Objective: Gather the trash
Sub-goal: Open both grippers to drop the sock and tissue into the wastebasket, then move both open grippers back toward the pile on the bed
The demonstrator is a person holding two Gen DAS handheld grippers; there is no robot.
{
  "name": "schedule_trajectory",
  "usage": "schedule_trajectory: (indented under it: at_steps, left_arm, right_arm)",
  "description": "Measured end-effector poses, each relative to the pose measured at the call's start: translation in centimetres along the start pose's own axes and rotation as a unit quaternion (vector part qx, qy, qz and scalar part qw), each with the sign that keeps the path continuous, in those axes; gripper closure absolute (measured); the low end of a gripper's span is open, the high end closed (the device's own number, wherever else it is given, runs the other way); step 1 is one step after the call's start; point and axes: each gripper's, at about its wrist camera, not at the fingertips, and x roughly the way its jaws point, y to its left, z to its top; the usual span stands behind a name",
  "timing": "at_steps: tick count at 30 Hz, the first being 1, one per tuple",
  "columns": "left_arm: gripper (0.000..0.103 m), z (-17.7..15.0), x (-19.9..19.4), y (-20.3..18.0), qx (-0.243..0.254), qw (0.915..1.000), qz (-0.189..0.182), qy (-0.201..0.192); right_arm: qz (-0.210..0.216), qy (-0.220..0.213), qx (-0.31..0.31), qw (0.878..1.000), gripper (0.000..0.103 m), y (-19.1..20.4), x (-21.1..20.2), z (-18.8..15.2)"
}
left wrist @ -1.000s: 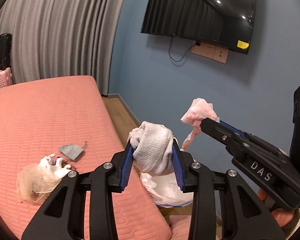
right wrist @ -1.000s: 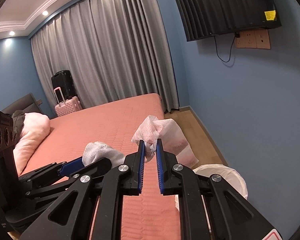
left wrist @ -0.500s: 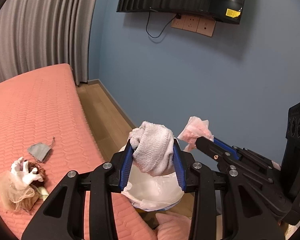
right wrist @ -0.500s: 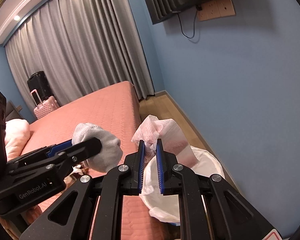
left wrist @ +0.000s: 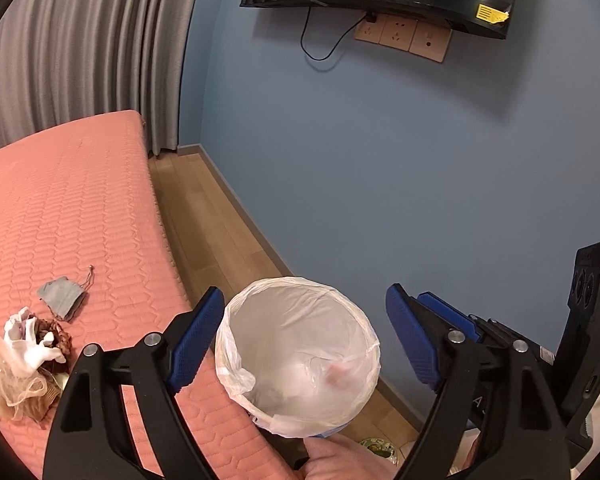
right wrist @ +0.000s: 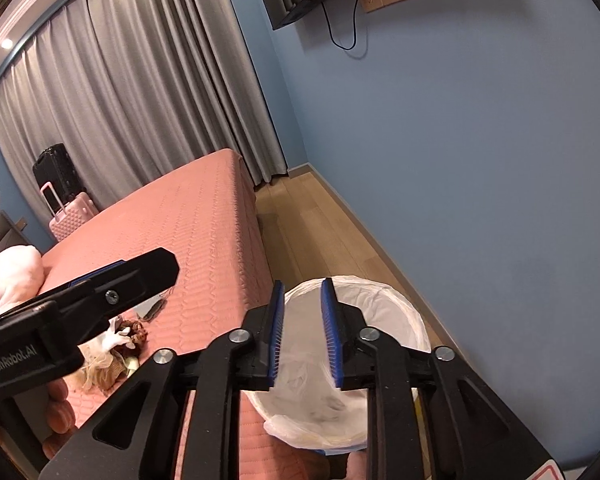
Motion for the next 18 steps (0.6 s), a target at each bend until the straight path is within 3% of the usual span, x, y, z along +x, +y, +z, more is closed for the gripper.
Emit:
schedule_trajectory:
  at_steps: [8,18]
  left_arm:
    - [0.024,-0.4,-0.9,1.0,-0.004,0.9997,0.021,-0.009]
    - [0.024,-1.8,-3.5,4.3,-0.039,0.9977,0.051,-0.021]
  right_arm:
    - [0.003,0.001,-0.010,1.000,0.071,1.3,-0.3,-0.7]
    - [0.024,0.015,-0.031,0.999,0.069,5.1,-0.9,-2.0]
